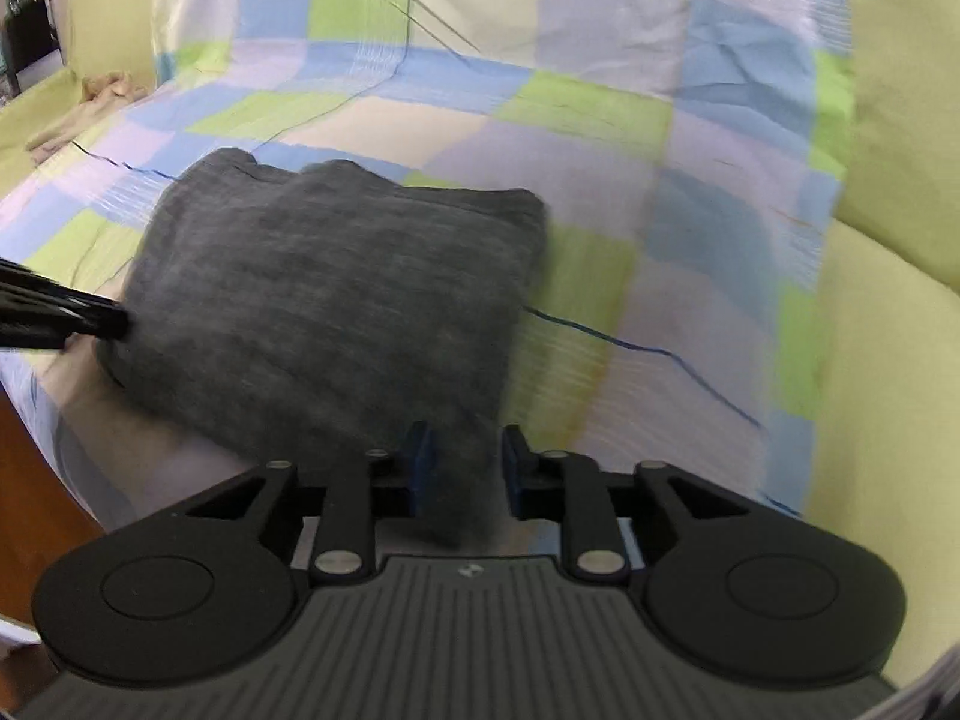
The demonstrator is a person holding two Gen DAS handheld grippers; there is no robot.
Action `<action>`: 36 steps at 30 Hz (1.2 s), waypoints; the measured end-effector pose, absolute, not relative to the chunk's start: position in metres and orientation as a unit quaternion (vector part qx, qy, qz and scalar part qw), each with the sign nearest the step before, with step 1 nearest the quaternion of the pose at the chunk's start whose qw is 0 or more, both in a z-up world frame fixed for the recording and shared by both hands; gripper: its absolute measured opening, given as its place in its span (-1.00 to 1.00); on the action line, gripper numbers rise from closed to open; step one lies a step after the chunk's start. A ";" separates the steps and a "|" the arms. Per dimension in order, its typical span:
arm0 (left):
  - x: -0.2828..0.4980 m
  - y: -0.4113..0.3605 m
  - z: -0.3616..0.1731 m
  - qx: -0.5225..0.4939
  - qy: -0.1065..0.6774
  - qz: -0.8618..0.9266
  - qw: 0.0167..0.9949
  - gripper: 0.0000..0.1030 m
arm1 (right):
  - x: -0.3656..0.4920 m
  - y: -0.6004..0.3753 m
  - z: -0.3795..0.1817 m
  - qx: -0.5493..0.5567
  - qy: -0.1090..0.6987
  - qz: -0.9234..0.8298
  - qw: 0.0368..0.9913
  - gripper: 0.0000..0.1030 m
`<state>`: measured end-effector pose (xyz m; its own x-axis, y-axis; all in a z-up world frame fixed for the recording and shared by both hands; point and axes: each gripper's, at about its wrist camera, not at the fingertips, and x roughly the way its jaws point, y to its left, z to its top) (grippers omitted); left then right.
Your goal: Fold clothes
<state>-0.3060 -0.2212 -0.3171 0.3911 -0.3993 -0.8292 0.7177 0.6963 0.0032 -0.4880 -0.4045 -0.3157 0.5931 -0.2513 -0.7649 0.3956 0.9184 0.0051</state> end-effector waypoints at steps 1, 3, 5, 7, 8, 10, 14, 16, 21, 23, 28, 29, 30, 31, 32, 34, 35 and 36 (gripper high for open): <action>-0.311 -0.221 -0.314 0.187 0.423 -0.346 0.816 -0.66 | -0.492 -0.404 -0.311 0.087 0.406 -0.179 0.892 -0.58; -0.315 -0.227 -0.316 0.186 0.422 -0.350 0.816 -0.39 | -0.493 -0.399 -0.308 0.091 0.392 -0.164 0.901 -0.59; -0.314 -0.238 -0.325 0.191 0.435 -0.339 0.812 -0.31 | -0.486 -0.391 -0.316 0.097 0.394 -0.155 0.900 -0.57; -0.312 -0.249 -0.334 0.203 0.461 -0.309 0.807 -0.27 | -0.481 -0.390 -0.329 0.109 0.421 -0.175 0.883 -0.56; -0.311 -0.253 -0.337 0.205 0.474 -0.292 0.805 -0.27 | -0.483 -0.389 -0.327 0.121 0.419 -0.188 0.880 -0.56; -0.312 -0.252 -0.327 0.189 0.486 -0.275 0.808 -0.26 | -0.486 -0.389 -0.322 0.144 0.414 -0.213 0.873 -0.55; -0.319 -0.249 -0.309 0.168 0.511 -0.258 0.802 -0.18 | -0.505 -0.381 -0.300 0.199 0.390 -0.252 0.863 -0.31; -0.325 -0.251 -0.306 0.171 0.521 -0.254 0.797 -0.16 | -0.514 -0.374 -0.295 0.207 0.389 -0.266 0.857 -0.30; -0.350 -0.240 -0.296 0.174 0.531 -0.251 0.791 -0.16 | -0.530 -0.354 -0.290 0.235 0.390 -0.310 0.835 -0.21; -0.362 -0.230 -0.287 0.173 0.524 -0.259 0.793 -0.16 | -0.540 -0.342 -0.282 0.249 0.376 -0.323 0.832 -0.19; -0.390 -0.205 -0.270 0.176 0.508 -0.271 0.799 -0.16 | -0.556 -0.312 -0.256 0.227 0.347 -0.331 0.847 -0.05; -0.395 -0.199 -0.265 0.178 0.505 -0.272 0.800 -0.16 | -0.563 -0.303 -0.248 0.216 0.341 -0.334 0.852 -0.03; -0.402 -0.191 -0.259 0.181 0.502 -0.272 0.801 -0.16 | -0.569 -0.296 -0.242 0.213 0.339 -0.337 0.852 -0.01; -0.409 -0.183 -0.251 0.185 0.499 -0.272 0.802 -0.16 | -0.574 -0.290 -0.237 0.212 0.338 -0.338 0.852 0.01; -0.417 -0.173 -0.242 0.187 0.497 -0.273 0.802 -0.16 | -0.579 -0.284 -0.232 0.211 0.337 -0.340 0.852 0.06; -0.425 -0.162 -0.232 0.192 0.497 -0.273 0.801 -0.15 | -0.590 -0.272 -0.221 0.210 0.335 -0.343 0.852 0.07; -0.429 -0.158 -0.228 0.194 0.498 -0.272 0.800 -0.14 | -0.595 -0.267 -0.217 0.211 0.335 -0.344 0.851 0.09; -0.431 -0.156 -0.226 0.196 0.500 -0.272 0.798 -0.11 | -0.599 -0.262 -0.213 0.212 0.338 -0.345 0.850 0.10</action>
<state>-0.4312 -0.1562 -0.2262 0.3517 -0.2372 -0.9056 0.6302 0.7753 0.0417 -0.5987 -0.2622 -0.2131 0.5345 -0.4428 -0.7199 0.7291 0.6724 0.1278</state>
